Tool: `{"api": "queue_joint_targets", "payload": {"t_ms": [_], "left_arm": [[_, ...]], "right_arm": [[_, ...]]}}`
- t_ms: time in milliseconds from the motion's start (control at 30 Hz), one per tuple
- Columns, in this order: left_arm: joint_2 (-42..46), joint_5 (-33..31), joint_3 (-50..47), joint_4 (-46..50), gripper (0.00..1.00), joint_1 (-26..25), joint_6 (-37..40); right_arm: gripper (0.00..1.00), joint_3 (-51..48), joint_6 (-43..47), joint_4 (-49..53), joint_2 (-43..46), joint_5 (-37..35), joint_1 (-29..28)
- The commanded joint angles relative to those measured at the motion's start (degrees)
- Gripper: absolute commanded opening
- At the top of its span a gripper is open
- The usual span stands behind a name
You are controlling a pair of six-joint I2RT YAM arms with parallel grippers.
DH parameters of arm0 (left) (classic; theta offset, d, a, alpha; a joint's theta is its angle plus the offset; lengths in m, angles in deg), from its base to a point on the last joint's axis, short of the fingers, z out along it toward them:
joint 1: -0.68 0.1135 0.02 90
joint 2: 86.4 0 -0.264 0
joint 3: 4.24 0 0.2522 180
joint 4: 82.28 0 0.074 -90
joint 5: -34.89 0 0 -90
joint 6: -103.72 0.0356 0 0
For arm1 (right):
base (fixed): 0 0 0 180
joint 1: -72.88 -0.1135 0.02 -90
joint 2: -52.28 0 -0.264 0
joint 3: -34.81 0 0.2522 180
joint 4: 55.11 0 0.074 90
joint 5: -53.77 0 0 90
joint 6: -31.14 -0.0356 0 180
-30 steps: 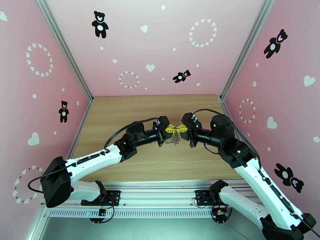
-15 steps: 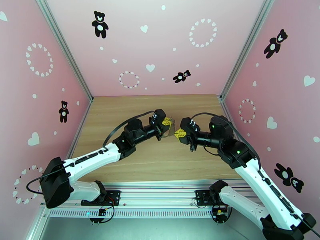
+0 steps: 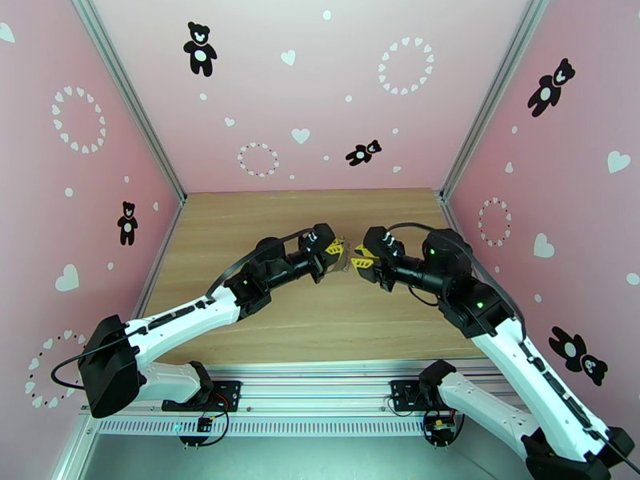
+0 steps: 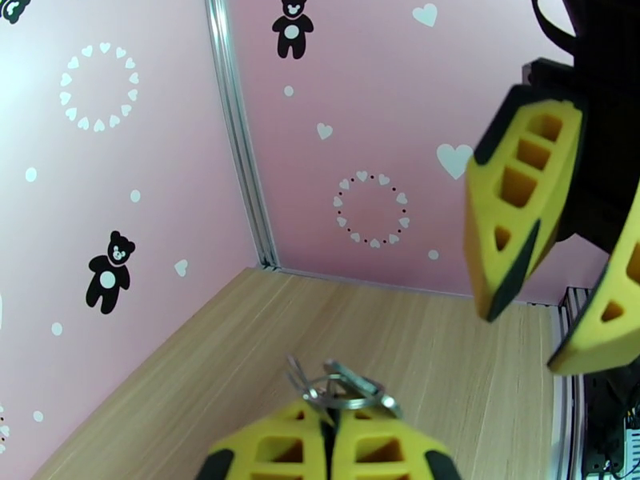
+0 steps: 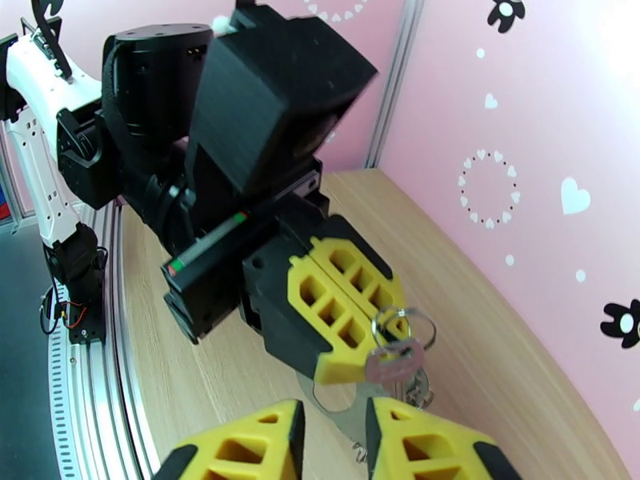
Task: Remove the keys from the keyring
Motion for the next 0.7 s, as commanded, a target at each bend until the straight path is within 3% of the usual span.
{"api": "queue_joint_targets", "payload": {"t_ms": [0,500,667], "left_arm": [[1.0,1.7,1.5,0.2,0.0,-0.6,1.7],[0.9,1.5,2.5,2.4,0.0,-1.8,4.1],[1.0,1.4,2.5,2.3,0.0,-1.9,4.2]], "right_arm": [[0.31,2.8,5.4,-1.7,-2.0,-3.7,-2.5],[0.28,4.0,11.0,-0.4,-5.8,-15.5,-5.3],[0.24,4.2,11.1,0.3,-6.5,-14.5,-5.3]]}}
